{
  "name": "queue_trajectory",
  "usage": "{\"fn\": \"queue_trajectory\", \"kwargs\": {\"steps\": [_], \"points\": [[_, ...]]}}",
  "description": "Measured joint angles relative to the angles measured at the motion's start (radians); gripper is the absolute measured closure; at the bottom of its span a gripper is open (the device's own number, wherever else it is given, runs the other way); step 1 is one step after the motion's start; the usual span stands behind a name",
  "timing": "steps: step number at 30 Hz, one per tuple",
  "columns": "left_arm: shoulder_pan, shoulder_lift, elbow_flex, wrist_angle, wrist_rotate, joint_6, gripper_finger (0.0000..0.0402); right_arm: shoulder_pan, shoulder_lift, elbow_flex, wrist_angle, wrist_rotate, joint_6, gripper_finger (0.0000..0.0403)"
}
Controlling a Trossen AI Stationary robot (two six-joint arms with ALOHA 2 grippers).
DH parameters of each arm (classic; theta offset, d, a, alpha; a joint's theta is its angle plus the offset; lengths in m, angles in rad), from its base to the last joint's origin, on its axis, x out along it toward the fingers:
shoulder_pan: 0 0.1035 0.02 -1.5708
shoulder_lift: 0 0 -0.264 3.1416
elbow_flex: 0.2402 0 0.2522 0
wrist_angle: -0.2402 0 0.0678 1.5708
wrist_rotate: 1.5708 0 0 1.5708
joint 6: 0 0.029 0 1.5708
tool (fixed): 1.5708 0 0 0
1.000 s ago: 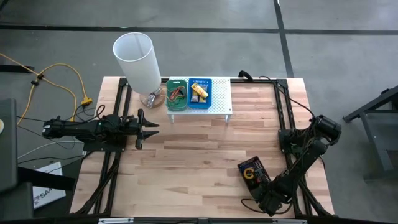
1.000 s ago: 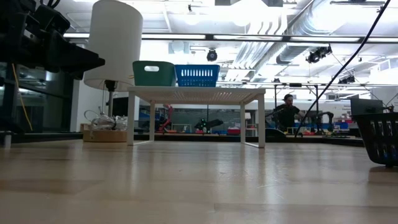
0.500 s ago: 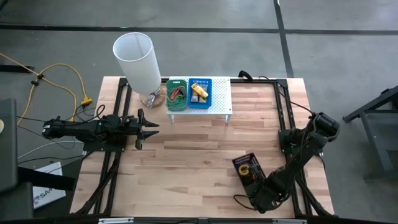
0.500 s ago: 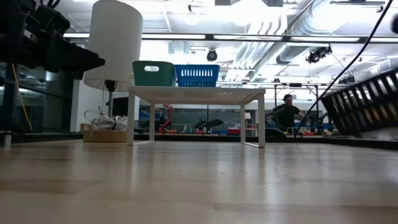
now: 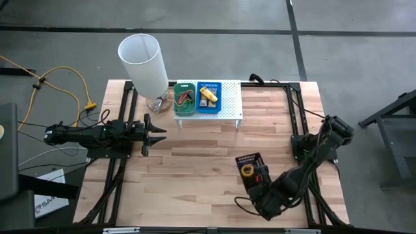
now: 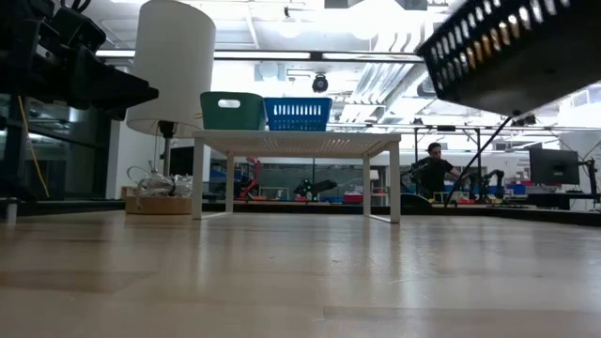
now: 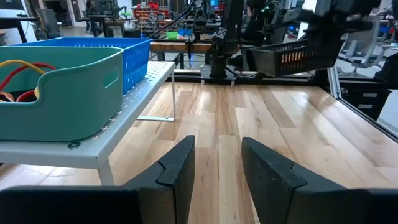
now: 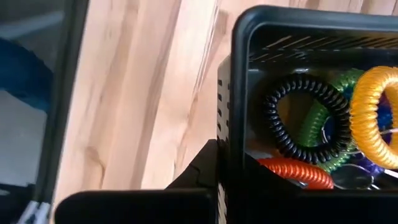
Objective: Pick & Place Office Desk Supplies
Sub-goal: Put the black bin with spring rubber bands on the shelf
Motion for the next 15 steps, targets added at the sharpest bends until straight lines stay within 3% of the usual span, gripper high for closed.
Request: {"fn": "queue_trajectory", "kwargs": {"steps": [7,15], "points": [[0.000,0.000,0.000,0.000,0.000,0.000,0.0275,-0.084,0.000,0.030,-0.002,-0.010,-0.005,0.0400],[0.000,0.000,0.000,0.000,0.000,0.000,0.0275,-0.274,0.000,0.030,-0.006,-0.007,-0.072,0.0400]]}}
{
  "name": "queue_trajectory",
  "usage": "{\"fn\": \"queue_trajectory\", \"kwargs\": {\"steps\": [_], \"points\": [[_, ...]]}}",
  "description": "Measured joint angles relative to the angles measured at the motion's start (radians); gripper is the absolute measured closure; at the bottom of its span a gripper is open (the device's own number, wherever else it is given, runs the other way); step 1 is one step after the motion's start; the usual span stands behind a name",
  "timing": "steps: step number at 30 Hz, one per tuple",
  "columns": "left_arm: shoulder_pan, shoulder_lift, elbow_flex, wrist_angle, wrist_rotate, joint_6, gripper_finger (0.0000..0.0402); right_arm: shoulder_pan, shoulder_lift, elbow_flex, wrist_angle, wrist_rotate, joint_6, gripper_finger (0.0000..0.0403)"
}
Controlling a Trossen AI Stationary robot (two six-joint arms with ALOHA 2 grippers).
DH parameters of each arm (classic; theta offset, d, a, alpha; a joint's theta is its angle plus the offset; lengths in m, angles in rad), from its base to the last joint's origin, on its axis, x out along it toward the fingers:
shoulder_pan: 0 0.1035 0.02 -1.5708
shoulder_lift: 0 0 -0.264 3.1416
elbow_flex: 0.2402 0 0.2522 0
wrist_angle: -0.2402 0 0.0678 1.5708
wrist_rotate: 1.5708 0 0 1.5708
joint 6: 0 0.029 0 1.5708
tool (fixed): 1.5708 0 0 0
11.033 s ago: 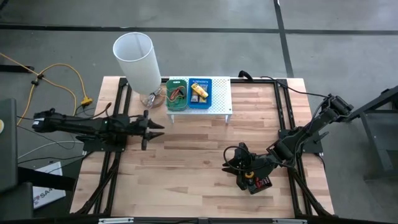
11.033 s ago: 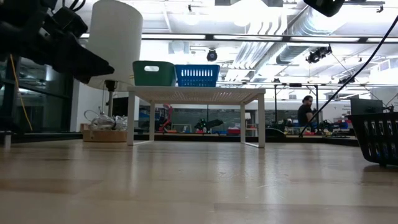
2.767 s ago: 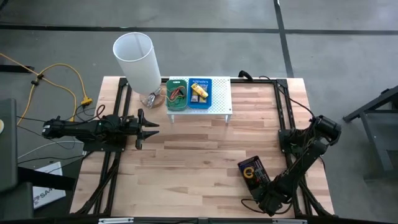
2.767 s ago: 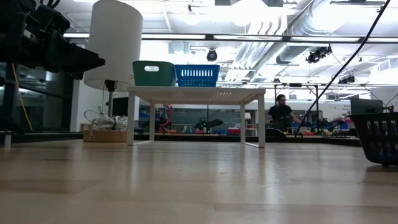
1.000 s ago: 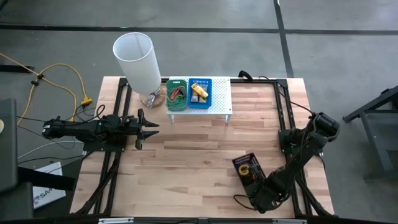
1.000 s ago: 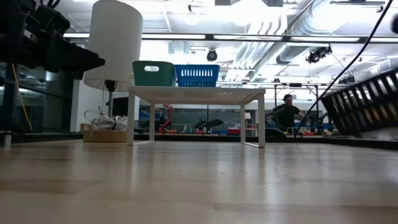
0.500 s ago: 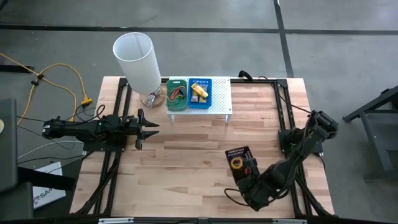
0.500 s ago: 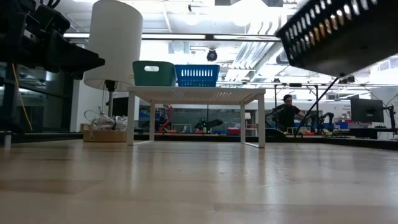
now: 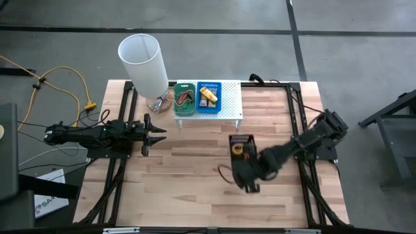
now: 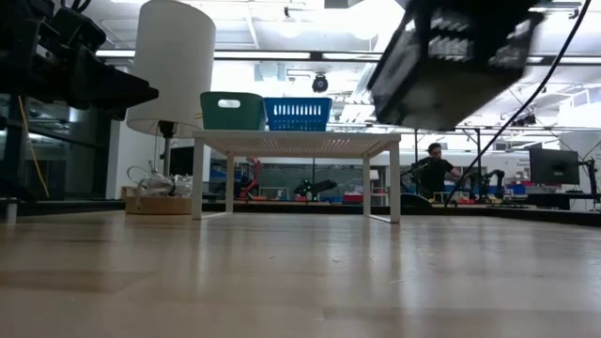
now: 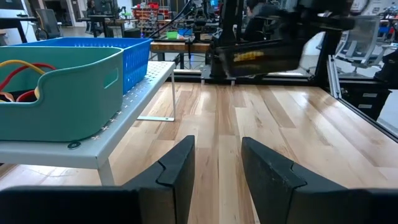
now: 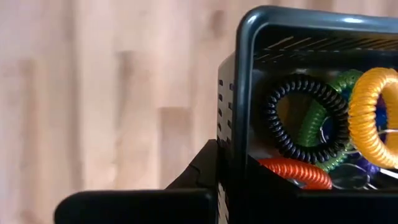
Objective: Pick & Place Office Desk Supplies
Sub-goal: Put the black bin with spring rubber bands on the shelf
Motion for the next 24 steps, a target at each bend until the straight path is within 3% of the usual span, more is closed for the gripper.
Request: {"fn": "queue_trajectory", "kwargs": {"steps": [8,24], "points": [[0.000,0.000,0.000,0.000,0.000,0.000,0.0275,-0.186,-0.020,0.039,-0.013,0.045,-0.044,0.0400],[0.000,0.000,0.000,0.000,0.000,0.000,0.0275,-0.343,-0.028,0.134,-0.132,0.019,-0.238,0.0400]]}}
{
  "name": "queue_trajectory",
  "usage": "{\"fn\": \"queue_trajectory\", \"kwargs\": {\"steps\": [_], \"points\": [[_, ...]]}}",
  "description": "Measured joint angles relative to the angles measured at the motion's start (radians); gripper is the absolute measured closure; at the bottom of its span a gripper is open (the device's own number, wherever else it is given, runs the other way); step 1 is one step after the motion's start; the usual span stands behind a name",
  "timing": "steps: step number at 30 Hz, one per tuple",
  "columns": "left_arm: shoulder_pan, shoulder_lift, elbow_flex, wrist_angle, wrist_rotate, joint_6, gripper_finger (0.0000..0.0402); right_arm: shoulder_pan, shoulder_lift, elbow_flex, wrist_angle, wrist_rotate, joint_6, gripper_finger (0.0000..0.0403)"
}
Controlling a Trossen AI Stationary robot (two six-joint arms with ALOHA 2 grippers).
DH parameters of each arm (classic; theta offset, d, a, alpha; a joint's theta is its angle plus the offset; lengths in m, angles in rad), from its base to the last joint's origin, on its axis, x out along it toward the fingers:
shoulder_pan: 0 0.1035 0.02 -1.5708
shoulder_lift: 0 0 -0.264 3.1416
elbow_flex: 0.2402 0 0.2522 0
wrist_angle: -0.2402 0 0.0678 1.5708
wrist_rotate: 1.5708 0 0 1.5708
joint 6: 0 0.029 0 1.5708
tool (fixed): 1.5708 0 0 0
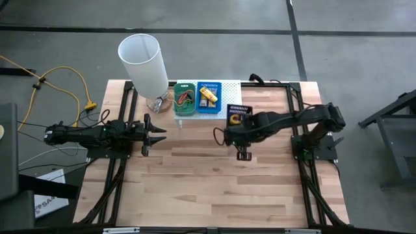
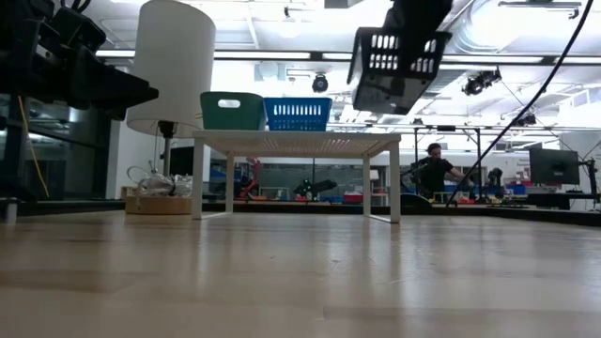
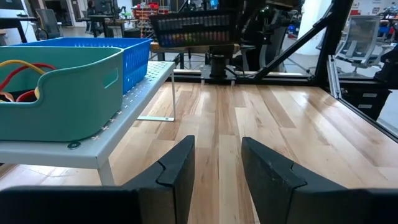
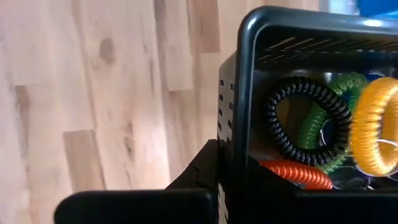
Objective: Pick & Place Office Desk Supplies
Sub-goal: Put the black bin with spring rubber bands on the shelf
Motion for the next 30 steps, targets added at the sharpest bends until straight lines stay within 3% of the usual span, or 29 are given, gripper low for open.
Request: {"fn": "queue_trajectory", "kwargs": {"steps": [18,30], "points": [[0.000,0.000,0.000,0.000,0.000,0.000,0.0275,-0.311,0.007,0.000,0.109,-0.027,-0.315,0.0400],[0.000,0.000,0.000,0.000,0.000,0.000,0.0275,-0.387,0.087,0.000,0.146,-0.049,-0.404,0.0400]]}}
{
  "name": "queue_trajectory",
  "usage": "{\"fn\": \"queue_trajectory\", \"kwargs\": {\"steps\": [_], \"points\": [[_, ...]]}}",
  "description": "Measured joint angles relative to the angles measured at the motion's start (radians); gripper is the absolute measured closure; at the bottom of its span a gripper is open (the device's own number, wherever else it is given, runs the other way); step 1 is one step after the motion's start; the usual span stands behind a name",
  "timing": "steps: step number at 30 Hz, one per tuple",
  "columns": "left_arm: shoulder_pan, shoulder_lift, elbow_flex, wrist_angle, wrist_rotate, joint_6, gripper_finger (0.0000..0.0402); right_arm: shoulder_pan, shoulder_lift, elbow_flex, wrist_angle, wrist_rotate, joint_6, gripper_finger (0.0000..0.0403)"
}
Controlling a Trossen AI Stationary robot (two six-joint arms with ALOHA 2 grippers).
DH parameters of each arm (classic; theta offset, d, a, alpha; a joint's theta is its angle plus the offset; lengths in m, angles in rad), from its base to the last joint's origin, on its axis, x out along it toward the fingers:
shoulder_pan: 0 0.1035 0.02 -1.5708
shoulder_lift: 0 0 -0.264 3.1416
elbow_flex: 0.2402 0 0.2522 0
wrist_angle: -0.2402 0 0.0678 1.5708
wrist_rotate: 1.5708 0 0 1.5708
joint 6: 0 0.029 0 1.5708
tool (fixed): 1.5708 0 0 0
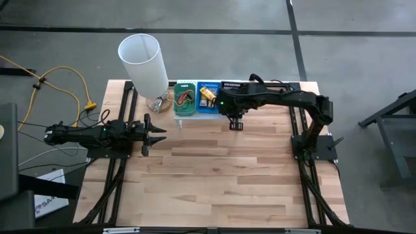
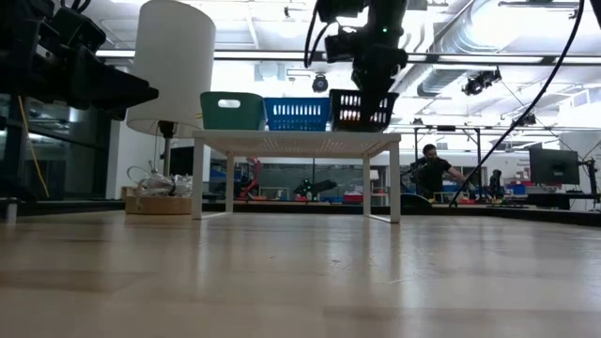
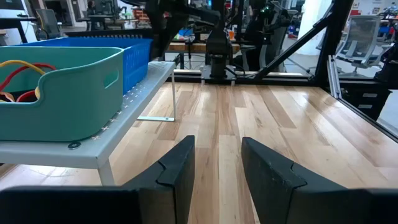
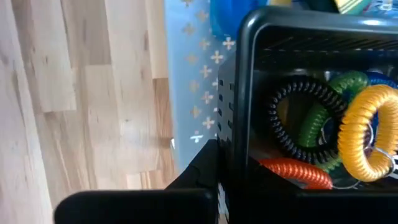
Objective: Pick & Place Office Desk Supplies
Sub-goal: Put the black bin with spring rubber bands on the shelf
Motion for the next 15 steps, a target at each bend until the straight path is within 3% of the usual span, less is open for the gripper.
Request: {"fn": "queue_trajectory", "kwargs": {"steps": [15], "points": [[0.000,0.000,0.000,0.000,0.000,0.000,0.0275,-0.024,0.022,0.000,0.017,-0.047,0.028,0.0400]]}}
